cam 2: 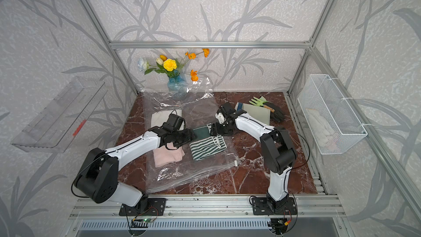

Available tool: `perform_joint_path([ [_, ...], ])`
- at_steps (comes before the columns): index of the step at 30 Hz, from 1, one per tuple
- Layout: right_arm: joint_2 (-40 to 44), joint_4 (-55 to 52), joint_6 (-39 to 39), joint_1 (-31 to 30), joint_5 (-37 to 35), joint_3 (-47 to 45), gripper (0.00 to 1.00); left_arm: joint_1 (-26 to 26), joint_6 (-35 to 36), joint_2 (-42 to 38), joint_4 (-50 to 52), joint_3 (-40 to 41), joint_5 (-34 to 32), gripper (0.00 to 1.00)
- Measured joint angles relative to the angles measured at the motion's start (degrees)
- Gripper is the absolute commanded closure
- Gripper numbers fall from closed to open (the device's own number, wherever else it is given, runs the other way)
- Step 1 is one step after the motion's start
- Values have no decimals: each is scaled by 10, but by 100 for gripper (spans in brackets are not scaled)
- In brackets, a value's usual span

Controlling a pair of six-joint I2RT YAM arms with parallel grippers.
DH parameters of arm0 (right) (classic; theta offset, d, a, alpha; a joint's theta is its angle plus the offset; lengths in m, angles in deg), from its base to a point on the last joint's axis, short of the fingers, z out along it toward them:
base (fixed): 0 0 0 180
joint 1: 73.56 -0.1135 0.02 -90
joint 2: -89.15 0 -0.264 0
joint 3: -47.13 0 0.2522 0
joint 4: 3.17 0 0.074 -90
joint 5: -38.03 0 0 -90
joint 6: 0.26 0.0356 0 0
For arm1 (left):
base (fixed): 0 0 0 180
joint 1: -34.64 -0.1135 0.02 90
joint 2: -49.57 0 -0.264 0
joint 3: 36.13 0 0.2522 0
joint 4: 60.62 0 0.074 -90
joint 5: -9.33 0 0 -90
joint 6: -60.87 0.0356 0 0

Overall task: Place the folded towel into the vacuum bag
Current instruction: Place the towel in the vacuum bag, then pick up the towel from the vacuum bag.

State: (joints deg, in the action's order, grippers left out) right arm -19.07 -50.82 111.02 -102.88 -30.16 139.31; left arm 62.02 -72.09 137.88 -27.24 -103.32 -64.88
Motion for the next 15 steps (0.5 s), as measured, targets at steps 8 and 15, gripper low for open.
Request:
perform_joint_path([
  [8,-88,-17,-16,-4,19,36,17,6,7,62,-24,-1,0,31],
  [15,-97,-9,6,-15,40,45,51,8,7,81,-66,-1,12,34],
])
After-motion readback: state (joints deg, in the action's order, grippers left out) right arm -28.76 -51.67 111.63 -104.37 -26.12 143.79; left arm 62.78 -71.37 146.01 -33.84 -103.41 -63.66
